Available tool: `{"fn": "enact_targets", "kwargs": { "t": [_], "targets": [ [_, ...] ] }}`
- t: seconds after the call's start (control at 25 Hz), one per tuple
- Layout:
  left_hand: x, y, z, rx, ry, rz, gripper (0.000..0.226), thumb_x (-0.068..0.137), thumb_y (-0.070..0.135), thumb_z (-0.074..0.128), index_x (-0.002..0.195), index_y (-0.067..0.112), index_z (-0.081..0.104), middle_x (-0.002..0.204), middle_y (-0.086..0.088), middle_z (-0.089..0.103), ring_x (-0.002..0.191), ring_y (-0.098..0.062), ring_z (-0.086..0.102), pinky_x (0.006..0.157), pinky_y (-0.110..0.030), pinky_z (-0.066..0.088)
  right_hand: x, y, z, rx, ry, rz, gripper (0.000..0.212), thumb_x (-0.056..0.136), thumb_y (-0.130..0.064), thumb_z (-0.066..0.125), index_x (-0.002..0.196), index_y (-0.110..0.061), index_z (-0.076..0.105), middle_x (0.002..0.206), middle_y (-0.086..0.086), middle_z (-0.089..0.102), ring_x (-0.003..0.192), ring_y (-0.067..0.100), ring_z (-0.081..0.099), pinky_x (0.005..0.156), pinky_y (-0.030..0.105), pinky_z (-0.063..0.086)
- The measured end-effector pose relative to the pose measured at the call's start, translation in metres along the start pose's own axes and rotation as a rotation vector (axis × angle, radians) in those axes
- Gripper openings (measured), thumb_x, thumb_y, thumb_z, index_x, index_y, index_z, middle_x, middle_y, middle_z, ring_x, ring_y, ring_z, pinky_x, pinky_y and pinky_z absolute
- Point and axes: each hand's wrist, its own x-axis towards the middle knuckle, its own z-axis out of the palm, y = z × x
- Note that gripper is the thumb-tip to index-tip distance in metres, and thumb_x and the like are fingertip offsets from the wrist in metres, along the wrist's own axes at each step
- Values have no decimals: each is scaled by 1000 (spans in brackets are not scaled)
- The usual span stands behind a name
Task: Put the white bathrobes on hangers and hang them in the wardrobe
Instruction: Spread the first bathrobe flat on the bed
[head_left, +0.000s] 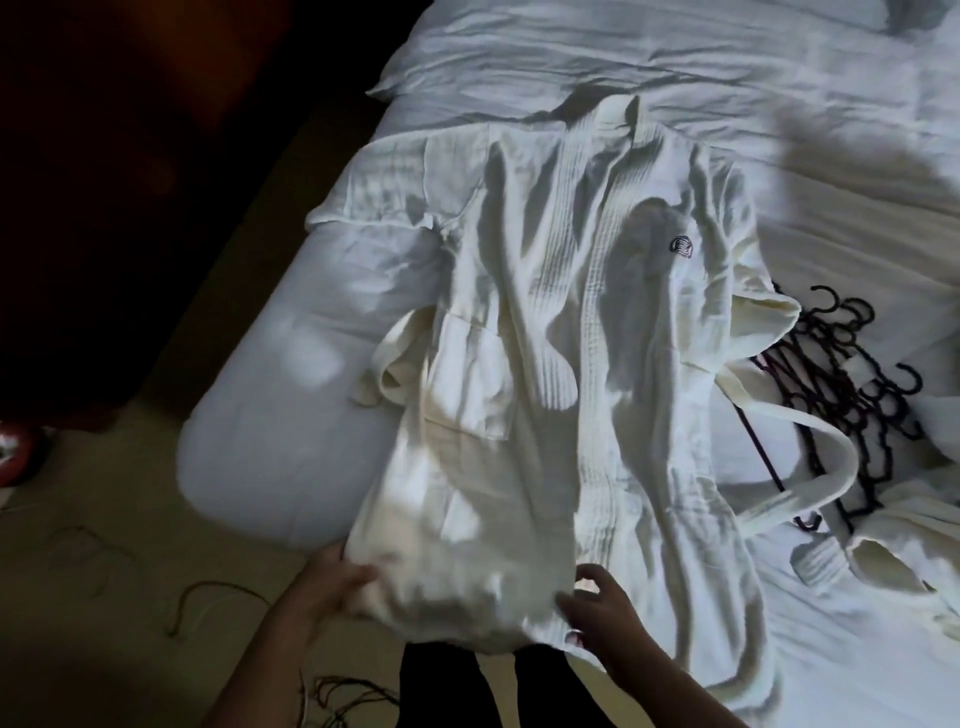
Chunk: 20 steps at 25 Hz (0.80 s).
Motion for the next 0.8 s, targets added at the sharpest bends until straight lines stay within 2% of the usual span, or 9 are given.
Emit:
{"fn": "enact_targets", "kwargs": {
  "t": [0.12, 0.16, 0.24, 0.36, 0.48, 0.56, 0.68, 0.72, 0.8],
  "targets": [
    [8, -26, -7, 328, 120, -4, 46, 62, 9, 83, 105, 16, 71, 95, -5, 76, 87, -28, 70, 72, -35, 55, 19, 6, -17, -125, 75, -63, 36, 79, 4, 60, 90, -26, 75, 68, -5, 73, 62, 18, 62, 57, 29, 49],
    [6, -27, -9, 468, 157, 8, 37, 61, 12, 80, 96, 21, 69, 90, -3, 74, 84, -26, 68, 69, -33, 52, 19, 0, -19, -141, 41, -51, 37, 71, 0, 61, 93, -26, 76, 68, -7, 73, 65, 17, 64, 57, 29, 50],
    [8, -22, -16, 491, 204, 24, 20, 71, 13, 78, 84, 21, 64, 81, -2, 68, 76, -25, 63, 63, -32, 46, 22, -18, -18, -50, -88, 2, 41, 62, -4, 62, 98, -16, 76, 65, -5, 71, 65, 17, 62, 55, 25, 46],
    [23, 6, -19, 369, 290, 153, 29, 83, 6, 73, 107, 18, 62, 99, -6, 66, 85, -24, 63, 65, -30, 48, 47, -54, -11, 227, -90, 36, 40, 62, -13, 70, 101, -18, 79, 79, 5, 69, 75, 23, 55, 66, 29, 40],
    [52, 52, -13, 212, 356, 252, 50, 85, 0, 71, 130, 15, 55, 115, -10, 65, 99, -32, 65, 77, -35, 52, 76, -90, -1, 411, 26, 2, 17, 80, -12, 75, 97, -13, 78, 83, 11, 72, 71, 26, 59, 62, 27, 42],
    [86, 90, -7, 124, 319, 260, 67, 88, 16, 76, 145, 23, 43, 129, -9, 61, 111, -32, 63, 93, -45, 55, 101, -100, 3, 377, 124, -25, 12, 89, -13, 73, 99, -6, 75, 86, 13, 75, 71, 28, 68, 61, 32, 51],
    [137, 148, 4, 40, 274, 246, 97, 77, 51, 78, 155, 39, 22, 148, -9, 45, 127, -30, 55, 101, -52, 53, 118, -101, 5, 159, 243, -16, 16, 94, -25, 65, 99, -11, 70, 77, 12, 69, 61, 30, 64, 47, 35, 48],
    [151, 163, 7, 104, 296, 219, 96, 75, 60, 75, 154, 43, 24, 146, -9, 43, 127, -33, 52, 102, -50, 52, 119, -99, 5, 94, 271, -11, 14, 97, -26, 61, 99, -13, 67, 75, 11, 65, 59, 28, 60, 43, 30, 43],
    [155, 185, 10, 381, 357, 255, 61, 83, 59, 65, 138, 35, 51, 130, -12, 54, 124, -39, 48, 102, -45, 49, 113, -93, 2, 29, 298, -21, 11, 100, -26, 57, 100, -16, 62, 77, 9, 62, 60, 24, 59, 43, 25, 39]
  ]
}}
